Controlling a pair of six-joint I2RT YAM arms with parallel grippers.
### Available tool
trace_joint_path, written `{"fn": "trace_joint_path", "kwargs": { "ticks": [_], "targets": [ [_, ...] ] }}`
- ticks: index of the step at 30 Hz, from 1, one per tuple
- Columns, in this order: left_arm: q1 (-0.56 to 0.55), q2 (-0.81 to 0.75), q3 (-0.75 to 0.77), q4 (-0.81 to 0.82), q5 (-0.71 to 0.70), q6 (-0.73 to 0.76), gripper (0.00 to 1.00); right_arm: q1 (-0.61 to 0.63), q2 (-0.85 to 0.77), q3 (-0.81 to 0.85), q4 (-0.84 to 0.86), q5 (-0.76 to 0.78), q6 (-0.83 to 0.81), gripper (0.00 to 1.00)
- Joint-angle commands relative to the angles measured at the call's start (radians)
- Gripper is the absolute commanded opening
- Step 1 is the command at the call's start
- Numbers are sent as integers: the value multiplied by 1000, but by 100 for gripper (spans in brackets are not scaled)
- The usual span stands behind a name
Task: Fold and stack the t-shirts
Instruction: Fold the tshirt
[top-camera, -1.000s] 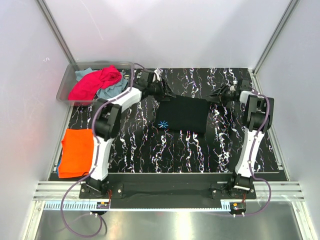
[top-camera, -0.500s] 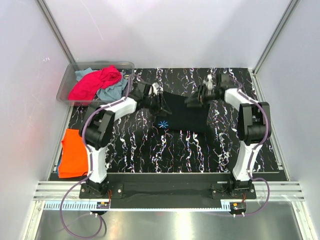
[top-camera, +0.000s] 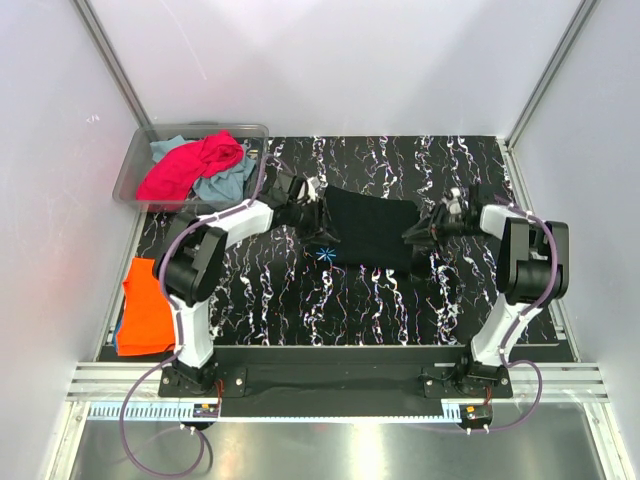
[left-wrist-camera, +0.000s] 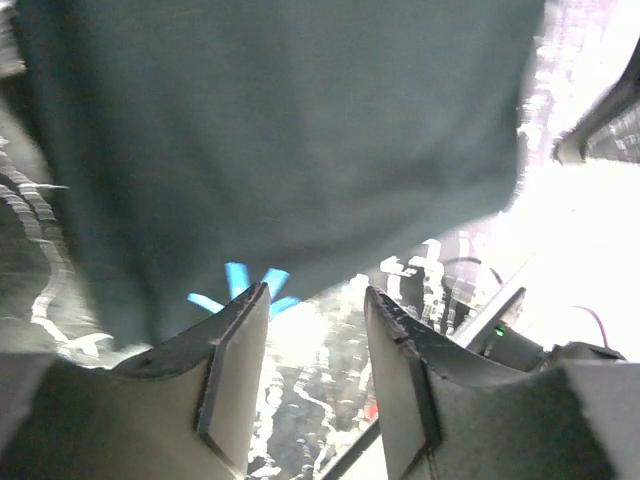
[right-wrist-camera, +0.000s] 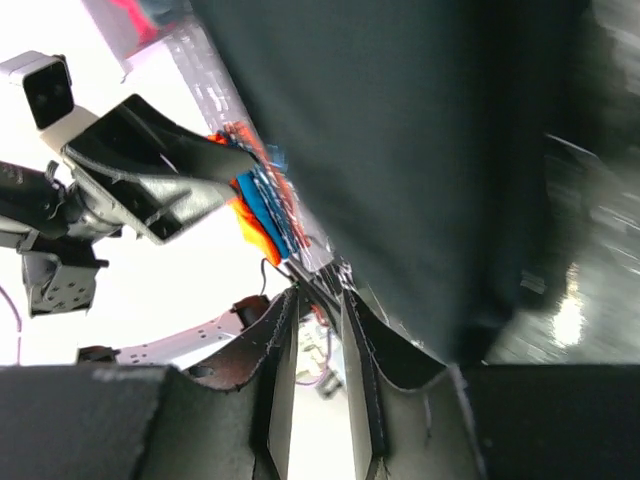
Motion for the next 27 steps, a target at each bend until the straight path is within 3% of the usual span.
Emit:
{"fn": "trace_joint_path", "kwargs": {
  "ticks": [1, 8, 11, 14, 20, 27],
  "targets": [
    [-23, -82, 72, -4, -22, -3, 50, 69, -36, 124, -28, 26, 10, 30],
    [-61, 87, 197, 46, 44, -83, 51, 232, 73, 170, -35, 113, 16, 27],
    [-77, 131, 161, 188, 92, -137, 51, 238, 71, 86, -28, 127, -23, 26],
    [-81, 167, 92, 229, 89, -165, 50, 203, 41, -28, -17, 153, -50, 25],
    [-81, 122, 25, 171, 47, -82, 49, 108, -92, -160, -23, 202, -63, 25],
    [-115, -6, 69, 112, 21, -111, 54, 100, -200, -57, -100, 250, -59, 26]
  ]
}}
